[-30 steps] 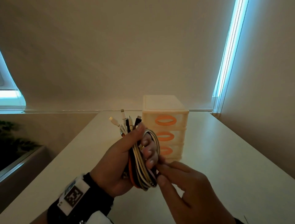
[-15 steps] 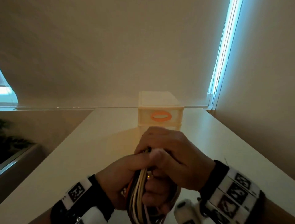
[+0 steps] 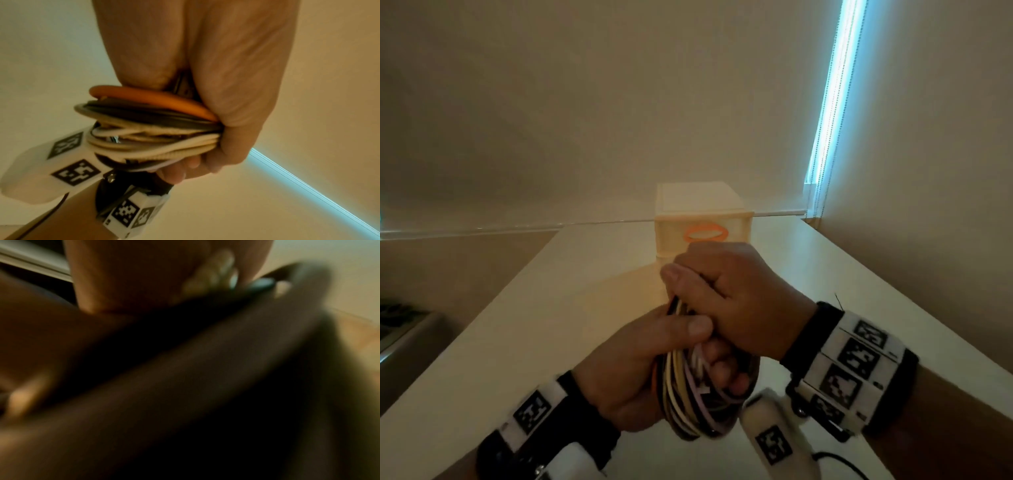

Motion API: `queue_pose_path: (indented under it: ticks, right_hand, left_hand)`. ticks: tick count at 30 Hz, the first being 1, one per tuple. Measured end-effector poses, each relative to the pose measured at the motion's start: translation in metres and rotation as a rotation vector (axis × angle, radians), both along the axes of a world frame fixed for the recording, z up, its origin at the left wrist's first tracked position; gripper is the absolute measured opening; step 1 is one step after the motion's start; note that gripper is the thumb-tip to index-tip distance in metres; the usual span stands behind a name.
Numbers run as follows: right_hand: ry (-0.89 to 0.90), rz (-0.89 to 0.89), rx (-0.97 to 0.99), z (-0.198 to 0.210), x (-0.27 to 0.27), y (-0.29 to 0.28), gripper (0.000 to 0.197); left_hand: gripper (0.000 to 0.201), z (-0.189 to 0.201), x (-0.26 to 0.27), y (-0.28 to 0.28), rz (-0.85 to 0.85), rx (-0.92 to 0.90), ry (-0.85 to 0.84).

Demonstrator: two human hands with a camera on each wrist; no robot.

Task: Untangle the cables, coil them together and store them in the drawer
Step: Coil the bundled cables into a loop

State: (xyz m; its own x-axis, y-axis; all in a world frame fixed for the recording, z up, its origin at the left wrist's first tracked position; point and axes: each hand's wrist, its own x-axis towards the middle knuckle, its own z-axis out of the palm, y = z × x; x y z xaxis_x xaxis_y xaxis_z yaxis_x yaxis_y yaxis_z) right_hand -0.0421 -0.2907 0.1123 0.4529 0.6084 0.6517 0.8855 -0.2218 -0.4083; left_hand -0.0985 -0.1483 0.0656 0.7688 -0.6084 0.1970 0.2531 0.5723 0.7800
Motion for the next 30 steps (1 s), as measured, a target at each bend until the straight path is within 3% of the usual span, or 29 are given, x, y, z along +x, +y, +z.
queue_pose_path:
  ticks: [6,9,13,20,24,28,30]
  right_hand:
    - [0.045,-0.084,-0.054,0.002,0.013,-0.01,0.043]
    - [0.048,-0.103,-0.04,-0.004,0.014,-0.01,0.044]
    - [0.019,-0.101,0.017,-0.012,0.014,-0.006,0.043]
    - [0.512,0.054,0.255,-0.063,0.022,-0.014,0.026]
    - [0.525,-0.039,0.3,-0.077,0.027,-0.007,0.021]
    - [0.602,-0.083,0.28,-0.093,0.036,-0.006,0.033]
    - [0.682,-0.06,0.274,-0.1,0.039,-0.007,0.039]
  left_hand:
    - [0.021,0.008,0.002,-0.009,0.221,0.174,0.076]
    - [0.02,0.006,0.004,-0.008,0.251,0.246,0.009]
    - [0.005,0.002,0.008,-0.005,0.228,0.247,-0.052]
    - [0.009,-0.017,0.028,0.005,0.115,0.274,0.117]
    - [0.018,-0.026,0.04,0.003,0.182,0.3,0.184]
    - [0.004,-0.035,0.046,-0.005,0.315,0.345,0.266]
    - [0.005,-0.038,0.047,-0.008,0.35,0.375,0.298]
